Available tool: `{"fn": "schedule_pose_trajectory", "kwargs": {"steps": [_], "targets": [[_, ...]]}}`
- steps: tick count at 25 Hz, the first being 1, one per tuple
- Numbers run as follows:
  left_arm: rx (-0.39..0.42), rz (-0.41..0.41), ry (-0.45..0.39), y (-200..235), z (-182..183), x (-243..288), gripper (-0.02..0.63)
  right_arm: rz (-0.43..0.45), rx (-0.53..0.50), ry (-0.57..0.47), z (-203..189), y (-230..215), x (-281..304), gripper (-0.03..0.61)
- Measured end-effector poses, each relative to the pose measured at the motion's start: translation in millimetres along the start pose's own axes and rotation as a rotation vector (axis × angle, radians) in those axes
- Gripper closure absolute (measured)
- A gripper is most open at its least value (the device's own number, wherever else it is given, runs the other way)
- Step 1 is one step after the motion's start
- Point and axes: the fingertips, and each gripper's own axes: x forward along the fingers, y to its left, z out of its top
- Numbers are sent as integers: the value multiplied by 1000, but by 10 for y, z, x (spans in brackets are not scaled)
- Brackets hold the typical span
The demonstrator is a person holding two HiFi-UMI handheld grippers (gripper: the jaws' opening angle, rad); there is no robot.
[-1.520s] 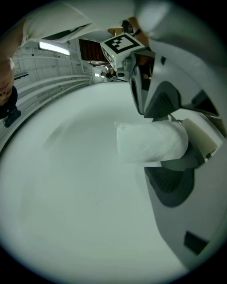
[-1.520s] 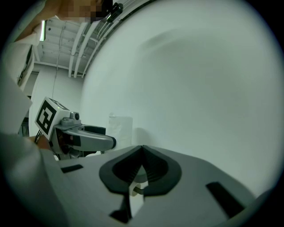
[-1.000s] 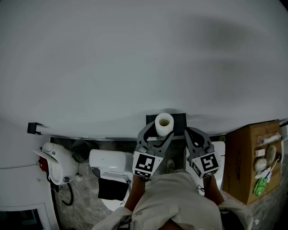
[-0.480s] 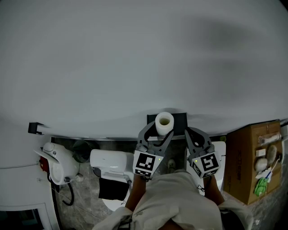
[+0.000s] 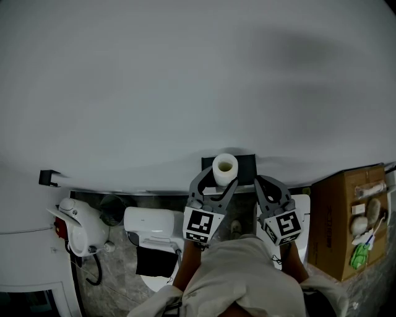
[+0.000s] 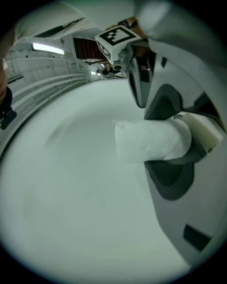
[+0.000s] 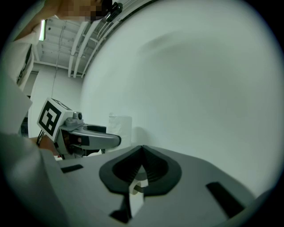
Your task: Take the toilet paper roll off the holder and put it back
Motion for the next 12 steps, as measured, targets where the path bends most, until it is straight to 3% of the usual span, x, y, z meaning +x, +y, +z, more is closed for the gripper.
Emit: {"fn": "schedule_pose_trajectory", "kwargs": {"steps": [12], "targets": [[8, 4, -30, -10, 83, -195, 331, -14, -16, -9, 41, 141, -117, 581]]}}
